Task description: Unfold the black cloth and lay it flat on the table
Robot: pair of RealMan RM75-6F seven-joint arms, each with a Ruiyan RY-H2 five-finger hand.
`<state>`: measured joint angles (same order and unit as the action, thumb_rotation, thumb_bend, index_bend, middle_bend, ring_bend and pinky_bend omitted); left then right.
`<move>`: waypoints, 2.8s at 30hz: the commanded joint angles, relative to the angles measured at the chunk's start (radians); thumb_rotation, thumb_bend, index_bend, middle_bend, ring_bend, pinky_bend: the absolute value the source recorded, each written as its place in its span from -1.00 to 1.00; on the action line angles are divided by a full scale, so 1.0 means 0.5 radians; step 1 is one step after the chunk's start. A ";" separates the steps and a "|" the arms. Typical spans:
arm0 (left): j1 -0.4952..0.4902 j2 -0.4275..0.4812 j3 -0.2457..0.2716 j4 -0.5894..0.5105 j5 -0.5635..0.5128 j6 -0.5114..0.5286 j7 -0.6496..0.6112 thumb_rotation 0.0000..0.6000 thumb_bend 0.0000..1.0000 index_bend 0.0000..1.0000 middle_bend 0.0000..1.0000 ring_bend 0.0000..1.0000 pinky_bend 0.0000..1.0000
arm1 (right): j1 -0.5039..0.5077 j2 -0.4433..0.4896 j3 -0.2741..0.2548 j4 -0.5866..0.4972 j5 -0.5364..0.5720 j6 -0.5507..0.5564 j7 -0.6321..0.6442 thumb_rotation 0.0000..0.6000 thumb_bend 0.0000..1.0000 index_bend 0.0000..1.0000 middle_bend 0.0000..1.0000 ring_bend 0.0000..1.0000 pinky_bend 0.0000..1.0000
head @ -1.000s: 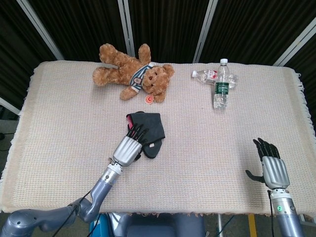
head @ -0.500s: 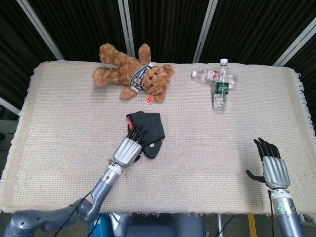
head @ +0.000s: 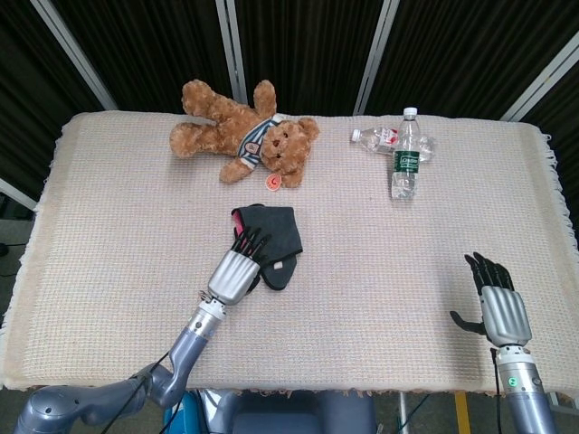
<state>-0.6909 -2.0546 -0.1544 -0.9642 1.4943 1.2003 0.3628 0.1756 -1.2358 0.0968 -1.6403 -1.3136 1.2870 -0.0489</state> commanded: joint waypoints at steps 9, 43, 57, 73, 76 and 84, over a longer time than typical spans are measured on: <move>0.006 0.019 0.002 -0.003 0.004 0.025 -0.032 1.00 -0.13 0.04 -0.77 -1.00 -1.00 | 0.001 -0.002 -0.006 -0.004 -0.002 -0.001 -0.012 1.00 -0.56 -1.00 -1.00 -1.00 -1.00; -0.643 0.518 -0.908 -0.755 -0.442 -0.382 0.452 1.00 -0.04 0.13 -0.73 -1.00 -1.00 | 0.118 0.014 0.080 -0.115 0.110 -0.152 -0.048 1.00 -0.56 -1.00 -1.00 -1.00 -1.00; -1.263 0.505 -1.221 -0.596 -0.907 -0.553 0.840 1.00 -0.04 0.14 -0.72 -1.00 -1.00 | 0.310 0.093 0.264 -0.475 0.239 -0.332 0.033 1.00 -0.56 -1.00 -1.00 -1.00 -1.00; -1.547 0.499 -1.212 -0.317 -1.066 -0.495 0.806 1.00 -0.04 0.17 -0.69 -1.00 -1.00 | 0.470 0.095 0.368 -0.672 0.564 -0.430 -0.042 1.00 -0.56 -1.00 -1.00 -1.00 -1.00; -1.521 0.585 -1.213 -0.352 -1.022 -0.461 0.764 1.00 -0.04 0.17 -0.69 -1.00 -1.00 | 0.464 0.114 0.378 -0.652 0.588 -0.423 -0.013 1.00 -0.56 -1.00 -1.00 -1.00 -1.00; -1.462 0.921 -1.227 -0.554 -1.134 -0.446 0.999 1.00 -0.01 0.21 -0.69 -1.00 -1.00 | 0.451 0.154 0.379 -0.610 0.587 -0.441 0.102 1.00 -0.56 -1.00 -1.00 -1.00 -1.00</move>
<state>-1.4321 -1.6397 -0.7655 -1.1983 0.9618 0.9748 0.8037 0.4025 -1.1610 0.2869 -1.9478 -1.0181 1.0687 -0.0036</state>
